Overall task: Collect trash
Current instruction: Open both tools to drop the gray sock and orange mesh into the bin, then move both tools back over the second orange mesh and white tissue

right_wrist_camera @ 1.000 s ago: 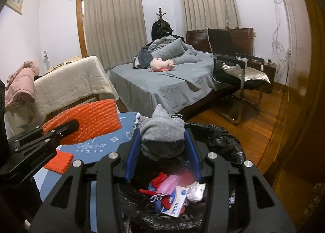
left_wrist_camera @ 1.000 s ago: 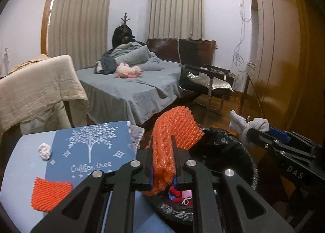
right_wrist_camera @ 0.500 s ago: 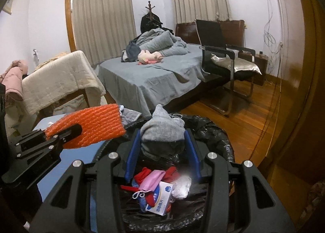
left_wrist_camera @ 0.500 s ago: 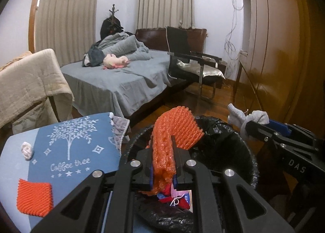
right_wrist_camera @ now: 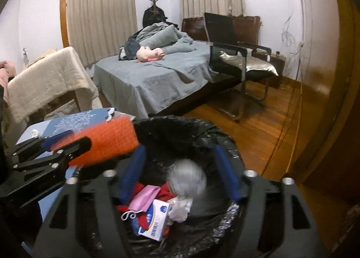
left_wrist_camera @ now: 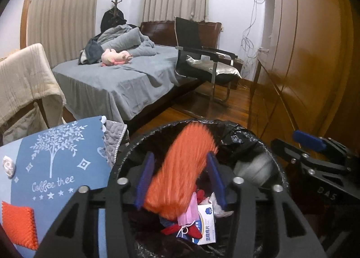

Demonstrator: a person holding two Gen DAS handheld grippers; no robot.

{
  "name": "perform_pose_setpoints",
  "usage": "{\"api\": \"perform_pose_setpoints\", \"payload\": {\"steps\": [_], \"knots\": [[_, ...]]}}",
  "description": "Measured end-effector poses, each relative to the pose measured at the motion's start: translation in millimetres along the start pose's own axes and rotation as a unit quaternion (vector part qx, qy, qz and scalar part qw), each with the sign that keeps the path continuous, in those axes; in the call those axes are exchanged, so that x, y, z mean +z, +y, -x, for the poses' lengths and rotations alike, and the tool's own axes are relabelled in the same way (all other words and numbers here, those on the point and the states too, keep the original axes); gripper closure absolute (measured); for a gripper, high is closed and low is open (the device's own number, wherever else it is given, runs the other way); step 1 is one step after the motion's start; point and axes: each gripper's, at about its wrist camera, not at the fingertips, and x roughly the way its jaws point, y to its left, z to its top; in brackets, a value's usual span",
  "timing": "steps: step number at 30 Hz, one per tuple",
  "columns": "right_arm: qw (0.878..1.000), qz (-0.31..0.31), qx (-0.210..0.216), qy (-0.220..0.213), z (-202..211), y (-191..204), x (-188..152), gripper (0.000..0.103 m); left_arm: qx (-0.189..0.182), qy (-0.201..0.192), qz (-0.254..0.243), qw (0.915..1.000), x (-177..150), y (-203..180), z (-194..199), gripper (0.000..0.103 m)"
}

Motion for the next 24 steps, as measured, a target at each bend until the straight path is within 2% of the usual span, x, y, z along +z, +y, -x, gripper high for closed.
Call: {"api": "perform_pose_setpoints", "payload": {"steps": [2,3,6,8,13,24], "knots": [[1.000,0.001,-0.006,-0.003,1,-2,-1,0.023,0.004,0.000,0.005,1.0000,0,4,1,0.047],[1.000,0.002,-0.012,-0.006,2,-2,-1,0.014,0.007,-0.002,0.008,0.9999,0,7,3,0.044],[1.000,0.002,-0.018,-0.014,6,-4,-4,0.006,0.018,-0.010,0.015,0.9997,1,13,10,0.033],[1.000,-0.002,-0.014,-0.012,7,-4,-4,0.005,0.027,-0.016,0.017,0.9994,2,17,16,0.025],[1.000,-0.007,-0.005,-0.015,14,3,0,0.005,0.055,-0.036,0.024,0.9976,1,33,42,0.015],[0.999,0.014,0.041,-0.014,23,57,2,0.005,0.118,-0.052,0.056,0.9901,-18,84,92,0.013]]}}
